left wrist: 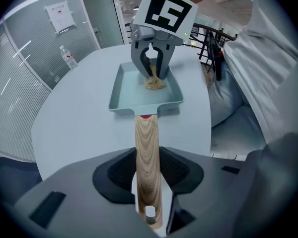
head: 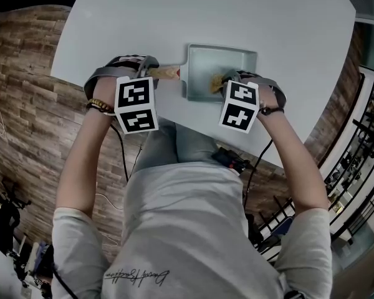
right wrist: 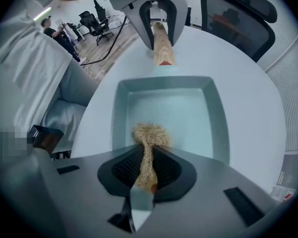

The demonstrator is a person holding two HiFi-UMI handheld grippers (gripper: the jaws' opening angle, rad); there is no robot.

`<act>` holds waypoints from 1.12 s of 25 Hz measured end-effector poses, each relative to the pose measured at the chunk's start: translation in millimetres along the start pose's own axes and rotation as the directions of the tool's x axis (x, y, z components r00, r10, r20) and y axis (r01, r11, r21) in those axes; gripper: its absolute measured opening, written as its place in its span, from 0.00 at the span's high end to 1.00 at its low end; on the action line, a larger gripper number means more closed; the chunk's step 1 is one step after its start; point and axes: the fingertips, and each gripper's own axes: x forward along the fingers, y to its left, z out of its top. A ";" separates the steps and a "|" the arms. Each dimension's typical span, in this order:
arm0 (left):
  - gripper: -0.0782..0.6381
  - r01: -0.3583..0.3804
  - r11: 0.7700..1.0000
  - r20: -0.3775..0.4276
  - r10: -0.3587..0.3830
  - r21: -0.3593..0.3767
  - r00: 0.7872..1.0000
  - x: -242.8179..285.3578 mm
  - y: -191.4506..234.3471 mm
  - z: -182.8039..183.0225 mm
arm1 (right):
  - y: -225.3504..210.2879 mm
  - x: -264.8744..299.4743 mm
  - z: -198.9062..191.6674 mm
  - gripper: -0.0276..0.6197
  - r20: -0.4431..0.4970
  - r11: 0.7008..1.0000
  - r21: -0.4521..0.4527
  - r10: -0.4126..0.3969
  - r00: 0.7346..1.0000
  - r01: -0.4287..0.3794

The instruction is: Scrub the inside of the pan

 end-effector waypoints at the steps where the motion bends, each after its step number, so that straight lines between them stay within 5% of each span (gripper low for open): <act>1: 0.68 0.000 1.000 -0.001 0.000 0.000 1.000 0.2 0.1 -0.4 | 4.1 0.6 -0.2 0.85 -0.003 1.000 -0.005 0.014 1.000 -0.014; 10: 0.68 0.008 1.000 -0.004 -0.008 0.006 1.000 -1.3 0.2 -0.5 | 20.3 -0.7 -1.0 0.85 -0.024 0.996 -0.003 0.093 0.995 -0.093; 28: 0.68 0.021 0.999 -0.011 -0.020 0.046 1.000 -1.0 -4.4 -1.5 | -74.3 -2.9 -12.7 0.85 -0.028 0.974 0.028 -0.223 0.974 0.224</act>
